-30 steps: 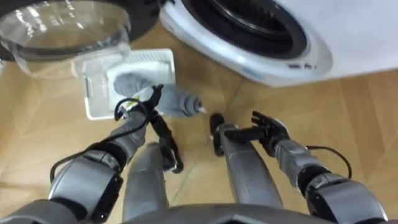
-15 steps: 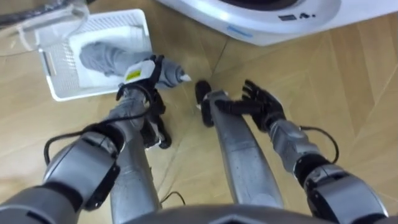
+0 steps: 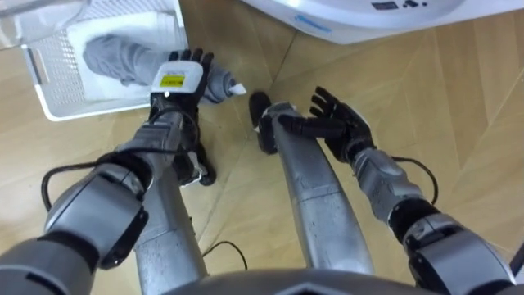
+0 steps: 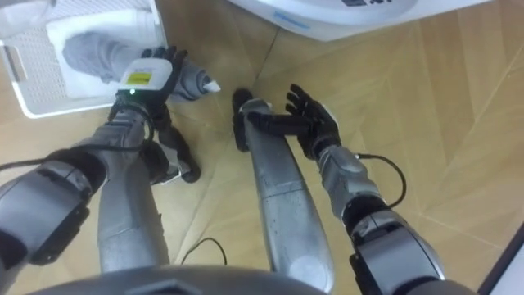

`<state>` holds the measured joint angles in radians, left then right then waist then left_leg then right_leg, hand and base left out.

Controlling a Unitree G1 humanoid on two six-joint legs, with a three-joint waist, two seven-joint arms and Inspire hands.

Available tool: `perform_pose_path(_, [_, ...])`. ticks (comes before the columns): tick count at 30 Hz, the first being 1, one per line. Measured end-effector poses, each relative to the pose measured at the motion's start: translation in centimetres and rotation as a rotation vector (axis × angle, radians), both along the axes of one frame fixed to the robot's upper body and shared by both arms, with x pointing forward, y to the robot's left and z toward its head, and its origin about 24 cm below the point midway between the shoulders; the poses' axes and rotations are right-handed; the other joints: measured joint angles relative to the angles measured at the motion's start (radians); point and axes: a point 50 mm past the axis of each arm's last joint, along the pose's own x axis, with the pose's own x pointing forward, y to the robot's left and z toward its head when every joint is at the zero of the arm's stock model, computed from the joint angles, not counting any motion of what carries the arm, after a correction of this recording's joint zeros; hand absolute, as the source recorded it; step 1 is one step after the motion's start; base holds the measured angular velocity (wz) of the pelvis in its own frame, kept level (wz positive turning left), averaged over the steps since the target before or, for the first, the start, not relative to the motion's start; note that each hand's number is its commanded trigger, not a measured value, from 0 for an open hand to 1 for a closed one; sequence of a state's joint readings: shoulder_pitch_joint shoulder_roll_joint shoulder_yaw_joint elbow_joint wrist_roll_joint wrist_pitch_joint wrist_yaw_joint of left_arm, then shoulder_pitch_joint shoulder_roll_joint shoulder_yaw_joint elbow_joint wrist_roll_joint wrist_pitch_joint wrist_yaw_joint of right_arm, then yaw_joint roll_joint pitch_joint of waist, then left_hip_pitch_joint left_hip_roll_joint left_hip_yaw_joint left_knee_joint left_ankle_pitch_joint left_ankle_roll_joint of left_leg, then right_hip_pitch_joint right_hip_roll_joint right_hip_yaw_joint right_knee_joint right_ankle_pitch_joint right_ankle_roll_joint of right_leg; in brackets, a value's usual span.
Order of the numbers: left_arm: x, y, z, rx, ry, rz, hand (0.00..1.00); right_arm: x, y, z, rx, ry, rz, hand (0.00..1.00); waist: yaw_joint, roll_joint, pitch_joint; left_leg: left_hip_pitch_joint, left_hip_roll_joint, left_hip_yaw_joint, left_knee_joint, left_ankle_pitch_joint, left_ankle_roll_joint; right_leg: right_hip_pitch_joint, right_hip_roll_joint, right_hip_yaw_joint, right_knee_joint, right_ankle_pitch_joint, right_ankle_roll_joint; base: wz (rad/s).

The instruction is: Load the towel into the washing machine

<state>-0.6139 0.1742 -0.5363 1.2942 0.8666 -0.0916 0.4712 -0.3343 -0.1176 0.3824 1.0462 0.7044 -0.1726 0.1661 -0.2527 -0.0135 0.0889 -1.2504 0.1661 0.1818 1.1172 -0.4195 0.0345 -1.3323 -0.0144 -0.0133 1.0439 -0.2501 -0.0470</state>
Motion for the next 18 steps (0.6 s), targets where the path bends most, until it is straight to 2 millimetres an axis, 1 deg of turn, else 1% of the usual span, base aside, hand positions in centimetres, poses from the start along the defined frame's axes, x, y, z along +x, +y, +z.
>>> perform_pose_path(5, [0.2,0.1,0.3,0.02,-0.033,-0.001,0.0,0.1,-0.1,0.1,0.012,-0.008,0.018,0.0,-0.002,0.0,0.0003,-0.021,0.013,-0.016,0.022,-0.01,-0.007,-0.014,0.003,-0.015,0.016,-0.011,-0.008,0.01])
perform_pose_path(10, [0.3,0.7,0.4,0.036,-0.037,0.012,0.0,0.2,-0.1,0.3,0.052,-0.018,0.017,0.0,-0.001,0.002,0.0011,-0.047,0.013,-0.022,0.038,-0.019,-0.014,-0.041,0.002,-0.018,0.039,-0.026,-0.018,0.03])
perform_pose_path(11, [0.3,0.8,0.5,0.037,-0.042,0.012,1.0,0.3,-0.1,0.3,0.055,-0.02,0.017,0.0,-0.001,0.002,0.0011,-0.05,0.013,-0.022,0.038,-0.019,-0.015,-0.045,0.003,-0.019,0.04,-0.027,-0.019,0.0])
perform_pose_path(16, [0.6,1.0,0.9,0.042,-0.083,0.018,1.0,0.7,-0.1,0.6,0.071,-0.024,0.006,0.0,0.0,0.003,0.0023,-0.067,0.013,-0.032,0.049,-0.027,-0.027,-0.06,0.005,-0.026,0.054,-0.039,-0.028,0.0])
perform_pose_path(18, [0.8,1.1,1.2,0.044,-0.095,0.018,1.0,0.8,-0.2,0.7,0.077,-0.029,0.008,0.0,0.0,0.006,0.0043,-0.074,0.014,-0.035,0.049,-0.029,-0.028,-0.067,0.005,-0.028,0.054,-0.042,-0.029,0.0])
